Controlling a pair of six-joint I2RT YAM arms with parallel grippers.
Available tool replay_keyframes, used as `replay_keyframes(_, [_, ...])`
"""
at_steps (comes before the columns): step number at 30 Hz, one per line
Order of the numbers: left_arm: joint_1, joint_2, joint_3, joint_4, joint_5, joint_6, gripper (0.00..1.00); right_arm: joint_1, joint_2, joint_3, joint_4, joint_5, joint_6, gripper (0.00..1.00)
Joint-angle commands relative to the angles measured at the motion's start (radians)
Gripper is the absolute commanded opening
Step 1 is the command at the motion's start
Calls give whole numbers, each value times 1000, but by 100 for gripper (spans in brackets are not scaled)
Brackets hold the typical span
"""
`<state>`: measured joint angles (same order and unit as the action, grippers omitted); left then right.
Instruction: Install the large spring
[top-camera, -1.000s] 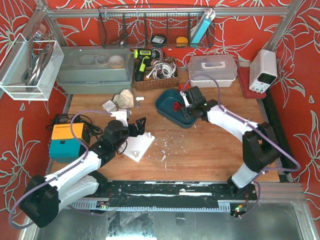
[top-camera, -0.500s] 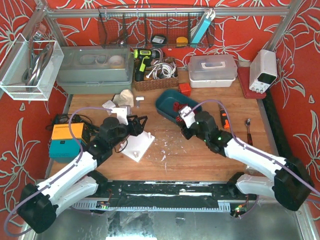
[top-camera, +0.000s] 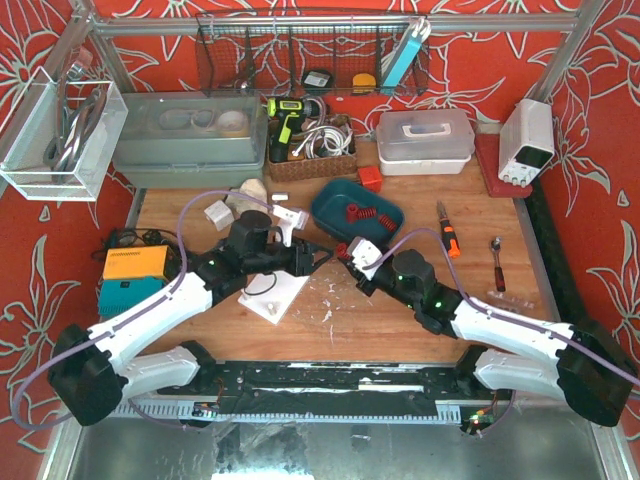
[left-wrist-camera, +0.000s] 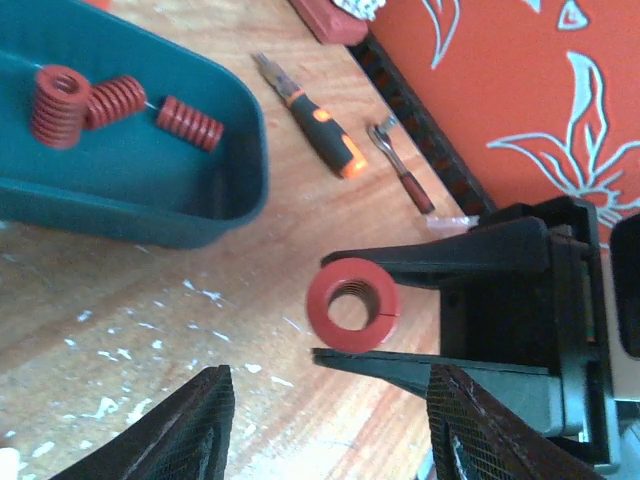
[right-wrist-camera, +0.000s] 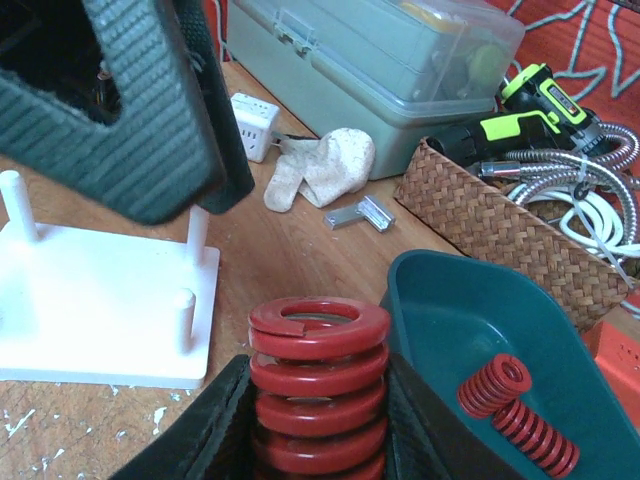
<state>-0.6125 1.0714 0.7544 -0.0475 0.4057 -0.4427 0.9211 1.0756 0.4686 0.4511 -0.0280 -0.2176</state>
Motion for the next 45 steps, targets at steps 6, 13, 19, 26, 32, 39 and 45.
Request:
replay_keyframes(6, [-55, 94, 74, -26, 89, 13, 59, 32, 0, -13, 113, -13, -52, 0])
replay_keyframes(13, [-66, 151, 100, -16, 89, 4, 53, 57, 4, -17, 125, -5, -74, 0])
replay_keyframes(19, [-67, 179, 103, -6, 121, -9, 49, 73, 9, -17, 124, 2, -96, 0])
replay_keyframes(26, [-67, 169, 89, -28, 123, -8, 27, 81, 20, -12, 123, 25, -101, 0])
replay_keyframes(32, [-68, 134, 100, -106, 29, -13, 0, 81, 36, 21, 64, 55, -62, 27])
replay_keyframes(39, [-66, 12, 92, -221, -194, -7, 0, 81, -60, 90, -102, 116, 107, 84])
replay_keyframes(45, [-64, -130, 61, -355, -396, -6, 0, 81, -154, 101, -236, 285, 246, 99])
